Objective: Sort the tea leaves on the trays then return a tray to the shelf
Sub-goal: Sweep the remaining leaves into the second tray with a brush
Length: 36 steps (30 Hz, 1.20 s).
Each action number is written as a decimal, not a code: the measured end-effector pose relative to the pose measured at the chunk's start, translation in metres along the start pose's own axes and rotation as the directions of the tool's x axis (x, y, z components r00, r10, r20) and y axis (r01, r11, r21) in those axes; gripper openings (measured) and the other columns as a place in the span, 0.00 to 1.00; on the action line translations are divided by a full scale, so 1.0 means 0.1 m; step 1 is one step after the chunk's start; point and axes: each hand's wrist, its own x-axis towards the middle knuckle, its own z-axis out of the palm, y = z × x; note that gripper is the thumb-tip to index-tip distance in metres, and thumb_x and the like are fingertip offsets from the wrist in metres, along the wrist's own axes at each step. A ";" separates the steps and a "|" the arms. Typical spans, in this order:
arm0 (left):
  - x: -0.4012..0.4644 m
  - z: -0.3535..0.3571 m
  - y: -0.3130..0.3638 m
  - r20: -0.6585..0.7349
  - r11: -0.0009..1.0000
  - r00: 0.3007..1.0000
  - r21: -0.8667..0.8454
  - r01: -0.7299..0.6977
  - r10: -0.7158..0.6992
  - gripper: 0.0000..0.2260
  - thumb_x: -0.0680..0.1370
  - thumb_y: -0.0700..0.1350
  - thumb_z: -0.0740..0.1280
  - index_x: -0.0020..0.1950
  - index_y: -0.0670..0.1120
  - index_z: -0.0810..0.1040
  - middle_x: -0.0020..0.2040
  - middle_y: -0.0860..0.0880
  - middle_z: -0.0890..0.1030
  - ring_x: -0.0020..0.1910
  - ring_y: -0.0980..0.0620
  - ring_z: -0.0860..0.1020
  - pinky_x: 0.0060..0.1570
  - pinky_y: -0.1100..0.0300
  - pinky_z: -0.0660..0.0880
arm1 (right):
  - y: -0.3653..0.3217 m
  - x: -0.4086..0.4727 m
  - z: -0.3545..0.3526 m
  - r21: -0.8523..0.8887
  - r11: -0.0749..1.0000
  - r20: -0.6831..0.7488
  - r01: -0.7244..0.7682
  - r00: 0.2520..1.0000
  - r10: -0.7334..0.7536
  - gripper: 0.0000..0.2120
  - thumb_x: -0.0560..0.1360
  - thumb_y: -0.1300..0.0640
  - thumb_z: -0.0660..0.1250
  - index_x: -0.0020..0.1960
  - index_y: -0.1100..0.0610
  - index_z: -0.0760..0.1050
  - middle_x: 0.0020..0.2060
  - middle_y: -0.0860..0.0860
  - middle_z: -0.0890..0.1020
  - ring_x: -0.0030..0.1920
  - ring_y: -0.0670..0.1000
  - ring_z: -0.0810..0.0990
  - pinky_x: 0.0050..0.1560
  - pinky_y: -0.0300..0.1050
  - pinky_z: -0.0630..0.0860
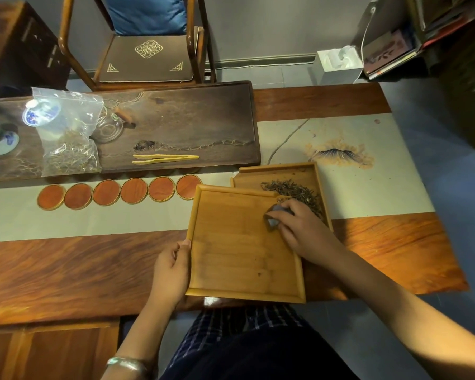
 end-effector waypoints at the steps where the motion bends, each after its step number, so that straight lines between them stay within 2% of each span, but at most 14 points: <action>1: 0.00 0.00 0.00 -0.012 1.000 1.000 0.011 0.003 -0.003 0.18 0.82 0.47 0.57 0.36 0.39 0.72 0.31 0.47 0.73 0.31 0.54 0.72 0.34 0.56 0.67 | -0.07 -0.03 -0.03 0.024 0.999 -0.005 0.035 0.999 -0.035 0.16 0.77 0.62 0.64 0.64 0.58 0.74 0.55 0.56 0.74 0.55 0.54 0.73 0.54 0.43 0.72; 5: 0.00 0.00 0.01 -0.053 1.000 0.999 -0.003 0.013 -0.013 0.18 0.83 0.47 0.57 0.34 0.43 0.72 0.30 0.48 0.73 0.27 0.61 0.70 0.33 0.57 0.66 | -0.45 -0.26 -0.04 0.085 0.971 0.087 0.223 0.969 -0.230 0.16 0.76 0.61 0.64 0.64 0.56 0.74 0.55 0.55 0.74 0.54 0.51 0.72 0.49 0.42 0.73; 9: 0.02 -0.01 0.02 -0.093 1.000 0.995 0.004 0.023 -0.022 0.17 0.82 0.47 0.57 0.35 0.44 0.72 0.30 0.49 0.74 0.27 0.62 0.71 0.33 0.57 0.66 | -0.67 -0.43 0.13 0.095 0.947 0.176 0.308 0.931 -0.320 0.16 0.76 0.62 0.62 0.63 0.57 0.74 0.52 0.57 0.75 0.53 0.55 0.73 0.46 0.49 0.74; 11: 0.01 0.00 0.02 -0.075 1.000 0.997 0.016 0.009 -0.008 0.18 0.82 0.47 0.57 0.35 0.42 0.73 0.31 0.48 0.74 0.27 0.62 0.71 0.32 0.60 0.67 | -0.64 -0.44 0.20 0.075 0.957 0.185 0.281 0.939 -0.290 0.17 0.76 0.61 0.61 0.64 0.57 0.73 0.54 0.58 0.74 0.54 0.57 0.73 0.47 0.52 0.74; 14: -0.02 0.02 0.02 -0.064 1.000 0.998 0.014 -0.026 0.027 0.17 0.82 0.46 0.58 0.35 0.41 0.72 0.30 0.48 0.73 0.27 0.62 0.70 0.29 0.69 0.66 | -0.54 -0.42 0.26 0.059 0.979 0.130 0.195 0.971 -0.201 0.16 0.76 0.62 0.62 0.64 0.57 0.73 0.55 0.57 0.75 0.54 0.57 0.75 0.49 0.51 0.76; 18: -0.03 0.01 0.01 -0.059 1.000 0.998 0.006 -0.003 0.003 0.18 0.82 0.46 0.58 0.38 0.37 0.74 0.33 0.46 0.76 0.29 0.62 0.72 0.33 0.63 0.68 | -0.35 -0.33 0.26 0.034 0.991 0.072 0.128 0.989 -0.130 0.17 0.75 0.63 0.66 0.63 0.57 0.74 0.53 0.57 0.75 0.53 0.56 0.76 0.49 0.49 0.77; 25: -0.04 -0.02 0.00 -0.055 0.999 0.997 -0.028 0.046 -0.047 0.16 0.82 0.48 0.58 0.40 0.43 0.77 0.36 0.47 0.80 0.32 0.61 0.76 0.35 0.60 0.69 | -0.08 -0.17 0.22 -0.010 0.997 0.004 0.071 0.997 -0.071 0.15 0.74 0.64 0.66 0.61 0.59 0.76 0.50 0.57 0.75 0.51 0.55 0.75 0.48 0.47 0.76; 29: -0.05 -0.03 -0.02 -0.059 0.999 0.997 -0.016 0.047 -0.048 0.15 0.82 0.48 0.58 0.40 0.43 0.77 0.37 0.46 0.79 0.36 0.54 0.76 0.36 0.59 0.68 | 0.06 -0.08 0.22 -0.056 0.998 -0.003 0.017 1.000 -0.017 0.15 0.75 0.64 0.66 0.62 0.60 0.76 0.50 0.57 0.75 0.50 0.56 0.75 0.47 0.47 0.75; 34: -0.08 -0.04 -0.05 -0.026 0.999 0.999 0.016 0.040 -0.040 0.16 0.82 0.47 0.58 0.38 0.42 0.76 0.34 0.46 0.78 0.34 0.53 0.75 0.35 0.58 0.69 | 0.20 0.06 0.22 -0.109 0.993 -0.010 -0.051 0.999 0.051 0.15 0.77 0.60 0.63 0.63 0.57 0.74 0.51 0.56 0.74 0.51 0.53 0.73 0.47 0.44 0.73; 36: -0.09 -0.04 -0.06 -0.017 0.999 0.999 0.021 0.039 -0.039 0.17 0.82 0.48 0.58 0.39 0.40 0.76 0.36 0.43 0.78 0.35 0.51 0.75 0.36 0.56 0.69 | 0.24 0.13 0.22 -0.130 0.990 -0.020 -0.062 0.998 0.060 0.14 0.77 0.59 0.63 0.63 0.57 0.74 0.50 0.55 0.74 0.49 0.53 0.73 0.44 0.43 0.73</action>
